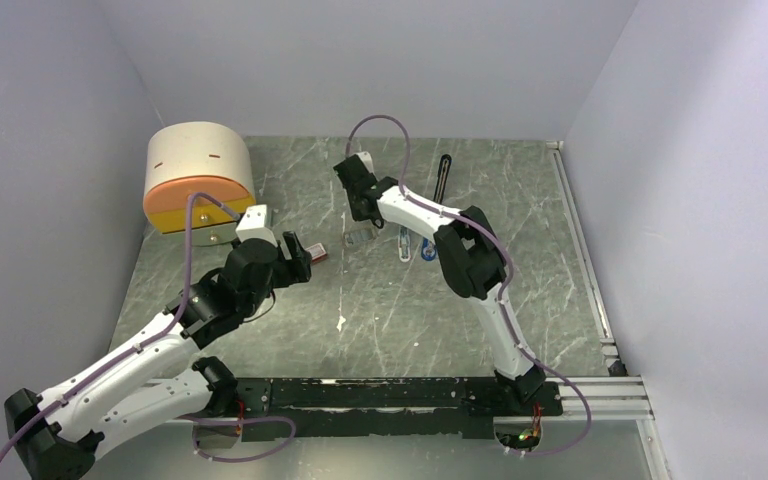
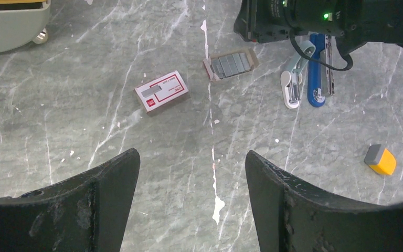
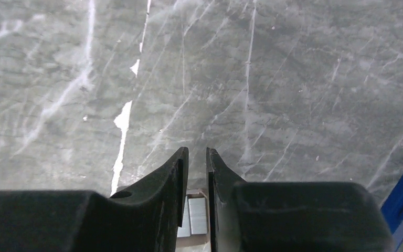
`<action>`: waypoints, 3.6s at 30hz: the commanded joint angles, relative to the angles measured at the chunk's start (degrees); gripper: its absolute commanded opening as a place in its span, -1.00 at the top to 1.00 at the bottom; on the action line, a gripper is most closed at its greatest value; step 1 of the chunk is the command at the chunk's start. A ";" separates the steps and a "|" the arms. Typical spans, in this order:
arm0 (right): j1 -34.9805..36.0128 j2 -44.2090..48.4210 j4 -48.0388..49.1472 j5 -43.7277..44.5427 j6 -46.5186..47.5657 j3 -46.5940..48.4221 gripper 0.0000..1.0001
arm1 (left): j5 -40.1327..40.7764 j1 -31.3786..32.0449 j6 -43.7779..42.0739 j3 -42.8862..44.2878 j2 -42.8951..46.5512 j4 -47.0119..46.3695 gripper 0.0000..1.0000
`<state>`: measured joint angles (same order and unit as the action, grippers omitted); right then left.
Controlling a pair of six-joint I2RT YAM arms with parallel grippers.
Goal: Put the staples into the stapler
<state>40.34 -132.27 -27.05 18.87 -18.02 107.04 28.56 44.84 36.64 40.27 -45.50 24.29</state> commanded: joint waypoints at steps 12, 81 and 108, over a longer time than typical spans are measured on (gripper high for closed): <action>-0.71 -0.65 -3.85 -0.43 1.41 -2.36 0.53 | 2.02 0.16 -0.21 0.26 0.38 0.23 -0.56; 4.72 2.39 0.05 -11.62 13.60 -5.51 0.45 | 1.94 0.16 -0.26 -0.02 0.13 -0.21 -0.56; 4.84 0.70 -0.28 -12.69 15.14 -6.34 0.44 | 2.04 0.16 -0.10 -0.17 0.36 0.14 -0.56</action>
<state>44.93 -129.25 -26.00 7.01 -3.46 100.31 29.39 44.84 36.67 40.27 -45.56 24.32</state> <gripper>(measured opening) 0.295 0.781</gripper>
